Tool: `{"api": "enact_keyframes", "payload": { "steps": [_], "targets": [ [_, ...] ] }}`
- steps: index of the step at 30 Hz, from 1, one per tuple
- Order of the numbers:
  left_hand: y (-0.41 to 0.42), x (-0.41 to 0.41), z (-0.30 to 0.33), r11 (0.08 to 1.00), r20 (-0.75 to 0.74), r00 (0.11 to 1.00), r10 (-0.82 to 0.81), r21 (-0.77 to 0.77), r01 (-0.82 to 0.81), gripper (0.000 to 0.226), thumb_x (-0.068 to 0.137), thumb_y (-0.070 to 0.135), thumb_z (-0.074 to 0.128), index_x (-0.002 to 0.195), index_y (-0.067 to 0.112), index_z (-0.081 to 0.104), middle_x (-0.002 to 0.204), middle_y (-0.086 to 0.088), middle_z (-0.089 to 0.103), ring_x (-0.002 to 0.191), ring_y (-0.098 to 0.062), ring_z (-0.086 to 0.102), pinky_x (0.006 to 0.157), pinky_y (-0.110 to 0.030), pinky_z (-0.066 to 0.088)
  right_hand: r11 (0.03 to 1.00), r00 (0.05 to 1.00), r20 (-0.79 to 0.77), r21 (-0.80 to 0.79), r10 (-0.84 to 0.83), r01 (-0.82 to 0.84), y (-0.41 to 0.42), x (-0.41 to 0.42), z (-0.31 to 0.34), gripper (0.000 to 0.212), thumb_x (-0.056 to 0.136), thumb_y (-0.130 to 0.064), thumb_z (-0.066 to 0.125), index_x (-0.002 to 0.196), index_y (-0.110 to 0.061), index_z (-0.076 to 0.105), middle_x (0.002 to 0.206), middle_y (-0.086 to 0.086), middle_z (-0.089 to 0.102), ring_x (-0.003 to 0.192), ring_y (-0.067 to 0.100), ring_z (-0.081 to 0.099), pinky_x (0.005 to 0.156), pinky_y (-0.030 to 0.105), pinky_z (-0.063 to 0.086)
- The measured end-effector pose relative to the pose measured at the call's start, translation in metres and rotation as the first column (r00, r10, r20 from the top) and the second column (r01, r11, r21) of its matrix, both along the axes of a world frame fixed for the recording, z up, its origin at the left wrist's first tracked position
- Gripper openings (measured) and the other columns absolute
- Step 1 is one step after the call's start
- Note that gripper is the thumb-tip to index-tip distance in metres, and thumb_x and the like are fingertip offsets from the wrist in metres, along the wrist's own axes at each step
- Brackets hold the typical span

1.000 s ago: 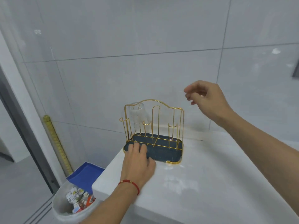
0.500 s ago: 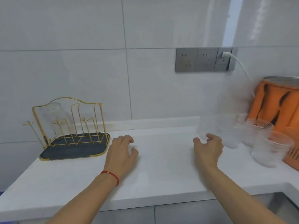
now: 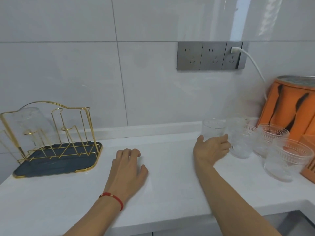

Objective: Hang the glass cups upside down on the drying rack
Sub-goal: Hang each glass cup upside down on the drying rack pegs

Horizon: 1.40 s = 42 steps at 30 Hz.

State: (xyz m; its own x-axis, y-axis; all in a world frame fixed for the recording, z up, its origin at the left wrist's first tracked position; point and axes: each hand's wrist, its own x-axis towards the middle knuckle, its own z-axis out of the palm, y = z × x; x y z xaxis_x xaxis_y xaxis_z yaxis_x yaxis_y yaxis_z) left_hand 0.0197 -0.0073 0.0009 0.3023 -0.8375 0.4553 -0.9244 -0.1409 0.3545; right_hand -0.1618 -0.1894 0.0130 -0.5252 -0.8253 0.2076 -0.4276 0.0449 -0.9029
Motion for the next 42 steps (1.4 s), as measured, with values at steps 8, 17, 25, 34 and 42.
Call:
{"api": "enact_keyframes", "payload": {
  "steps": [8, 17, 25, 34, 42],
  "targets": [
    [0.005, 0.001, 0.002, 0.988, -0.141, 0.984, -0.109, -0.124, 0.092, 0.043, 0.087, 0.05, 0.049, 0.123, 0.027, 0.049, 0.119, 0.012, 0.051, 0.117, -0.01, 0.042, 0.096, -0.035, 0.043, 0.865, 0.887, -0.071, -0.195, 0.457, -0.462, 0.025, 0.01, 0.004, 0.081, 0.07, -0.039, 0.086, 0.131, -0.014, 0.04, 0.12, 0.01, 0.062, 0.111, 0.036, 0.06, 0.095, 0.047, 0.049],
    [0.017, 0.006, 0.017, 0.918, -0.556, 0.795, -0.241, -0.396, 0.001, 0.065, 0.073, 0.059, 0.072, 0.132, 0.053, 0.044, 0.108, 0.029, 0.052, 0.09, -0.012, 0.062, 0.077, -0.031, 0.055, 0.19, 0.304, -0.725, -0.238, 0.618, -0.952, 0.084, 0.049, -0.005, 0.082, 0.079, -0.041, 0.084, 0.149, -0.028, 0.045, 0.141, 0.001, 0.05, 0.133, 0.016, 0.048, 0.104, 0.031, 0.049],
    [0.033, 0.012, 0.029, 0.91, -0.73, 0.604, -0.32, -0.415, -0.019, 0.056, 0.08, 0.047, 0.069, 0.131, 0.051, 0.046, 0.121, 0.002, 0.05, 0.086, -0.026, 0.065, 0.073, -0.026, 0.057, 0.166, 0.128, 0.19, -0.2, 0.973, -0.966, 0.1, 0.058, 0.002, 0.047, 0.094, -0.068, 0.053, 0.137, -0.05, 0.053, 0.106, -0.015, 0.076, 0.09, 0.015, 0.072, 0.072, 0.035, 0.047],
    [0.094, 0.114, 0.011, 0.917, 0.057, 0.917, 0.395, 0.027, -0.397, 0.036, 0.091, 0.038, 0.055, 0.124, 0.023, 0.053, 0.121, 0.001, 0.057, 0.117, -0.023, 0.046, 0.092, -0.037, 0.043, 0.372, 0.315, 0.202, -0.407, 0.927, -0.834, 0.104, 0.108, 0.084, 0.057, 0.076, -0.057, 0.076, 0.128, -0.047, 0.054, 0.11, 0.009, 0.07, 0.085, 0.012, 0.079, 0.101, 0.042, 0.056],
    [0.088, 0.116, 0.005, 0.894, 0.099, 0.895, 0.435, 0.075, -0.443, 0.034, 0.093, 0.042, 0.039, 0.111, 0.018, 0.054, 0.111, -0.004, 0.053, 0.103, -0.022, 0.044, 0.089, -0.037, 0.043, 0.269, 0.318, -0.104, -0.331, 0.942, -0.904, 0.078, 0.214, 0.186, 0.062, 0.089, -0.045, 0.074, 0.141, -0.03, 0.045, 0.129, 0.006, 0.059, 0.089, 0.02, 0.075, 0.082, 0.032, 0.059]
  ]
}}
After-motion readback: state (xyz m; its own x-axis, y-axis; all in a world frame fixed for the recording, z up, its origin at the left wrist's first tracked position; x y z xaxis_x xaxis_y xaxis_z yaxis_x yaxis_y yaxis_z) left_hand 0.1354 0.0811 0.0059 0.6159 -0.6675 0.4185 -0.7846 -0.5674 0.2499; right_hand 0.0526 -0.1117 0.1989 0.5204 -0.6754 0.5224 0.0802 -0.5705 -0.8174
